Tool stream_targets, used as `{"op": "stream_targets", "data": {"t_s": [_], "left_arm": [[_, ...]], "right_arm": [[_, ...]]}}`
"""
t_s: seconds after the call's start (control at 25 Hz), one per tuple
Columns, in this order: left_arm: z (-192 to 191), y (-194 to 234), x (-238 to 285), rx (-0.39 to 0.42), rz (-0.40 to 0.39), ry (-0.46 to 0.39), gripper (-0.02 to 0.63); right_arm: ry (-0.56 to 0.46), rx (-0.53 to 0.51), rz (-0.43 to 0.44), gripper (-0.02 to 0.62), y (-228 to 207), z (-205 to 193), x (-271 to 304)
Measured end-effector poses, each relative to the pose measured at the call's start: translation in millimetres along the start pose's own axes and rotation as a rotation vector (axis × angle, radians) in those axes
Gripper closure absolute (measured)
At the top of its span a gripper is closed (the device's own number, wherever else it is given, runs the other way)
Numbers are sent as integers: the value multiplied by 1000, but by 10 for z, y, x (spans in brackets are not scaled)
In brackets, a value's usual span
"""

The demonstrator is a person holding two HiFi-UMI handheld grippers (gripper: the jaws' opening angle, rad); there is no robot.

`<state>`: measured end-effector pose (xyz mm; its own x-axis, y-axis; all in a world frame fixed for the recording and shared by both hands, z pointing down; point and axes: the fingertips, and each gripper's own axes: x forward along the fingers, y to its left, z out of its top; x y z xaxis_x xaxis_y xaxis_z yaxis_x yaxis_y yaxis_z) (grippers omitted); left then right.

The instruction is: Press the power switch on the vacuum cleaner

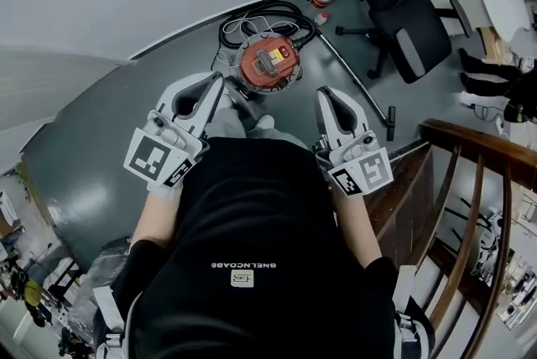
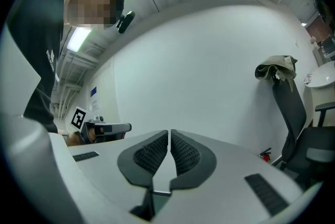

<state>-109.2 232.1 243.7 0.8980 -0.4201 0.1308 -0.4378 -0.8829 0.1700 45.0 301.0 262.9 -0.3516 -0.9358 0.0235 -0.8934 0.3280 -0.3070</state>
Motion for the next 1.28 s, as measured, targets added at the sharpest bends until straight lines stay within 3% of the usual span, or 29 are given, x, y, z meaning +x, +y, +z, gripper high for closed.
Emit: {"op": "stream_targets", "data": {"t_s": [0.36, 0.92, 1.12, 1.28], "left_arm": [[-156, 564, 242, -43, -32, 15, 592], [13, 1989, 1071, -45, -251, 100, 592], [-36, 2140, 1224, -27, -338, 154, 592], [-70, 2106, 1352, -15, -356, 183, 592]], "right_arm": [[50, 13, -49, 557, -138, -210, 426], [151, 10, -235, 557, -695, -225, 1885], [241, 8, -284, 557, -907, -409, 2169], [361, 0, -277, 557, -1116, -621, 2250]]}}
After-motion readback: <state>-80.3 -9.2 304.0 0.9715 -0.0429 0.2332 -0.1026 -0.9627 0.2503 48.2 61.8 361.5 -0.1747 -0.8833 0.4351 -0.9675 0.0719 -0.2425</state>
